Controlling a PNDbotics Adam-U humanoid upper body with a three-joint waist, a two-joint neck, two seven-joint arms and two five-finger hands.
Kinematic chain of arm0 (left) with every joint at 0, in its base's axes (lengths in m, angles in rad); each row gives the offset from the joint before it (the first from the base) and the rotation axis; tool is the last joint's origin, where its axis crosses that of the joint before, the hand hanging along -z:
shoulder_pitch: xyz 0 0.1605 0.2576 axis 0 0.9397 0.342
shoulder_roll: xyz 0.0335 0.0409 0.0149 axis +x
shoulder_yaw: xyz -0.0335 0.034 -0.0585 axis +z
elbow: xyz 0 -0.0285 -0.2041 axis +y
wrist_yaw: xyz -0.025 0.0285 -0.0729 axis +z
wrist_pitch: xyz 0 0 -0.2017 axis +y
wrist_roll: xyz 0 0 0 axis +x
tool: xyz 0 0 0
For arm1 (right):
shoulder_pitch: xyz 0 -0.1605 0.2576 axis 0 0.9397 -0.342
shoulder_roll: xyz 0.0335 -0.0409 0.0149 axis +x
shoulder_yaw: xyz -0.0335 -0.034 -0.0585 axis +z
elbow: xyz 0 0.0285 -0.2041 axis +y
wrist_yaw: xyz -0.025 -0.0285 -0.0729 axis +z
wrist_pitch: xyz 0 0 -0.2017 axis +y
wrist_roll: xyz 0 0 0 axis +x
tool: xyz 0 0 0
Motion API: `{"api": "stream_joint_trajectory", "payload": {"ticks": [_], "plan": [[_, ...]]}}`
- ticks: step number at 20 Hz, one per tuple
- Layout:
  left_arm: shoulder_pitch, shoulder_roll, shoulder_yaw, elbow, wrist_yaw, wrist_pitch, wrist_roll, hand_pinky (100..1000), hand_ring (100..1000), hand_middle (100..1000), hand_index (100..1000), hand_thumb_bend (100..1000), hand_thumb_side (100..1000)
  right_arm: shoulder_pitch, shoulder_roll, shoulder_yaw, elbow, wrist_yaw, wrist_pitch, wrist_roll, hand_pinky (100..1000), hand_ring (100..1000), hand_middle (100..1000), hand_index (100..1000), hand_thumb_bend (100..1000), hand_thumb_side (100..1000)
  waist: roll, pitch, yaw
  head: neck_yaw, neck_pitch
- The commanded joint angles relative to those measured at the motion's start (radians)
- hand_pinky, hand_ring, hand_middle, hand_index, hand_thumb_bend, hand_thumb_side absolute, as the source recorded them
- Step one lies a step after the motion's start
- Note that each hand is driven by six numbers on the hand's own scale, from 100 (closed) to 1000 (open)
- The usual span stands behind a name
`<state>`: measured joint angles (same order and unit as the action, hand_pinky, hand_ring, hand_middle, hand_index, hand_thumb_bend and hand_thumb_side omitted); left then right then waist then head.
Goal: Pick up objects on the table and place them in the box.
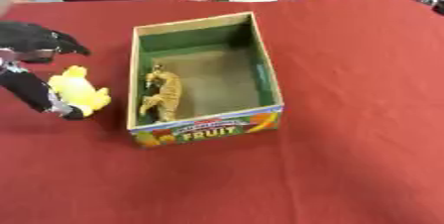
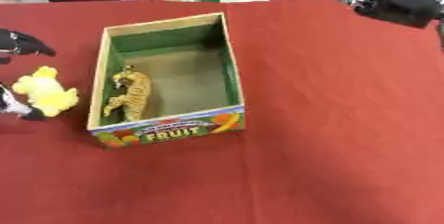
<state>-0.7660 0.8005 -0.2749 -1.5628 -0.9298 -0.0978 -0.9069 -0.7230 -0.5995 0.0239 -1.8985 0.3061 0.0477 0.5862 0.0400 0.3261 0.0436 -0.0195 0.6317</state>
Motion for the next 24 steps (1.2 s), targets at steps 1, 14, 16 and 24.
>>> {"api": "stream_joint_trajectory", "payload": {"ticks": [1,14,16,24], "plan": [[-0.019,0.013,-0.002,0.014,-0.033,-0.008,0.0,717,889,913,1000,601,603,-0.011,-0.008,-0.015,-0.019,-0.001,0.006,-0.003,884,928,838,952,261,1000,-0.003,-0.017,0.0,0.001,-0.009],[-0.033,-0.028,-0.014,0.108,-0.106,-0.015,0.0,712,886,907,1000,587,629,-0.016,0.008,-0.015,-0.012,0.001,0.008,0.0,886,929,838,953,246,1000,-0.008,-0.013,-0.006,0.003,-0.01],[-0.031,-0.036,-0.025,0.127,-0.117,-0.022,0.0,700,878,893,1000,560,611,-0.018,0.016,-0.017,-0.01,0.001,0.008,0.001,886,930,833,953,229,1000,-0.009,-0.01,-0.008,0.006,-0.011],[-0.038,-0.056,-0.027,0.157,-0.15,-0.037,0.0,642,833,846,1000,423,511,-0.016,0.025,-0.021,-0.005,-0.001,0.008,0.002,887,930,831,951,221,1000,-0.011,-0.008,-0.01,0.009,-0.012]]}}
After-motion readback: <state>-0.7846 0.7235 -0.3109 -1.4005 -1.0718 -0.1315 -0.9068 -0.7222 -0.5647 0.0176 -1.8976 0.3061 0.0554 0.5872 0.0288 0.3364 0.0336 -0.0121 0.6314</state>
